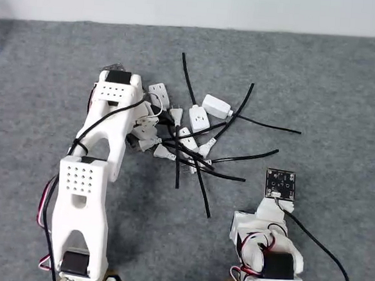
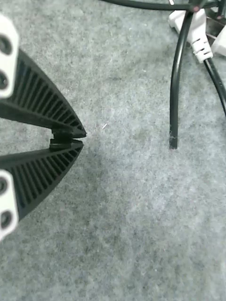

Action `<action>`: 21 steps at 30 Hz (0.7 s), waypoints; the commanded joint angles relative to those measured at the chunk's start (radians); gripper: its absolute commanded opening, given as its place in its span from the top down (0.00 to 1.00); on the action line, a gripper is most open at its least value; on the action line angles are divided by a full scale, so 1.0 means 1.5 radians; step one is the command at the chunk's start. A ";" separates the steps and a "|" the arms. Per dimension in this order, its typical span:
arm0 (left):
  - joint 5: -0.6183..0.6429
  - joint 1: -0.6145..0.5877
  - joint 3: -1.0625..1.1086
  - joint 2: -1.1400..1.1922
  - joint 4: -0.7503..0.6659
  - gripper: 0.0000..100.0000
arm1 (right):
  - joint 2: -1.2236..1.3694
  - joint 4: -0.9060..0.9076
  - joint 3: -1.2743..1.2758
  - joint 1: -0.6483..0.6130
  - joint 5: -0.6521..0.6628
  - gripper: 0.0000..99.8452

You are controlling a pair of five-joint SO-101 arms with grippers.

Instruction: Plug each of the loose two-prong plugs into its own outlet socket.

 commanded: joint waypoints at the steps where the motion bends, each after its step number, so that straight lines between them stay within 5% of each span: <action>1: 0.013 -0.036 -0.062 0.006 0.051 0.54 | -0.007 0.008 0.011 0.002 0.003 0.99; 21: 0.014 -0.053 -0.171 0.075 0.041 0.54 | -0.007 0.008 0.011 0.002 0.003 0.99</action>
